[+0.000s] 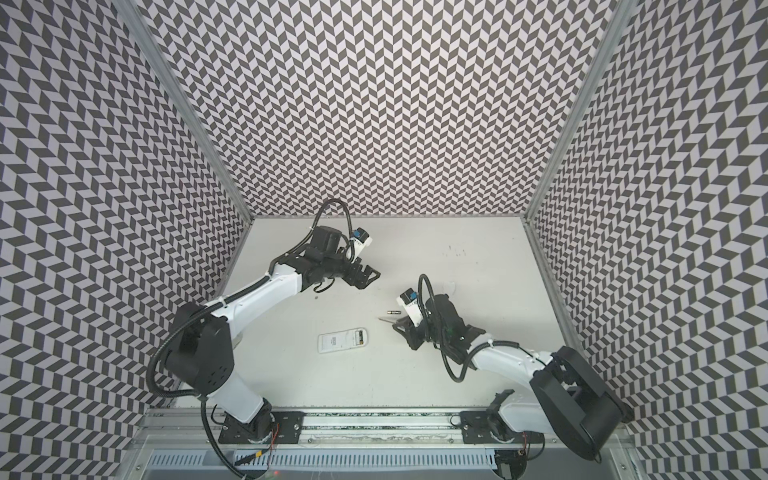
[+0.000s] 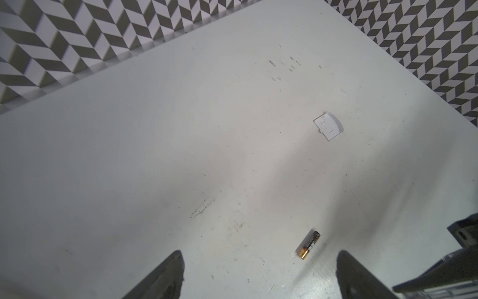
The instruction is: Unload the batteries from the remote control
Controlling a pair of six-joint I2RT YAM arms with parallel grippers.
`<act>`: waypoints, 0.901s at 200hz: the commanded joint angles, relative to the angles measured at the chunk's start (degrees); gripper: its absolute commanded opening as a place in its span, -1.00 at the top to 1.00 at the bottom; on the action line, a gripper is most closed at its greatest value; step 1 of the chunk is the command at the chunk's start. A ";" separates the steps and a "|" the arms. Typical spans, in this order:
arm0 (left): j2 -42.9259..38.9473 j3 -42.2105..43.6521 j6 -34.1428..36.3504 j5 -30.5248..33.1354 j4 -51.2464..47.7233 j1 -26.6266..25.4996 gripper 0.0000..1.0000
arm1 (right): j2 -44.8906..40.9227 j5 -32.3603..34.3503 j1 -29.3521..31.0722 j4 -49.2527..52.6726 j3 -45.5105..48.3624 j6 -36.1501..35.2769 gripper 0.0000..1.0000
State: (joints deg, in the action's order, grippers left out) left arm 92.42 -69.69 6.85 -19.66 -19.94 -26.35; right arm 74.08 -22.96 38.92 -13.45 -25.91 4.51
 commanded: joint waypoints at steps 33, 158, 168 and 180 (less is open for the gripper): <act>-5.59 6.66 4.66 3.15 2.90 5.40 -0.89 | 3.80 2.73 1.10 4.53 -2.71 -0.10 1.00; -12.17 17.28 1.54 -2.80 11.21 19.61 -0.96 | 5.20 -8.41 8.34 5.28 -3.47 -5.90 1.00; -12.17 17.07 1.77 -2.64 10.96 19.63 -0.96 | 6.62 -8.14 8.83 5.49 -4.15 -6.08 1.00; -12.25 16.42 2.04 -2.58 10.34 19.73 -0.97 | 7.99 -7.73 9.62 5.91 -5.28 -6.42 1.00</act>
State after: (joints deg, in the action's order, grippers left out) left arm 81.32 -53.15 8.25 -21.52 -10.92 -7.09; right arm 79.35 -29.63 47.29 -6.92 -28.56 0.23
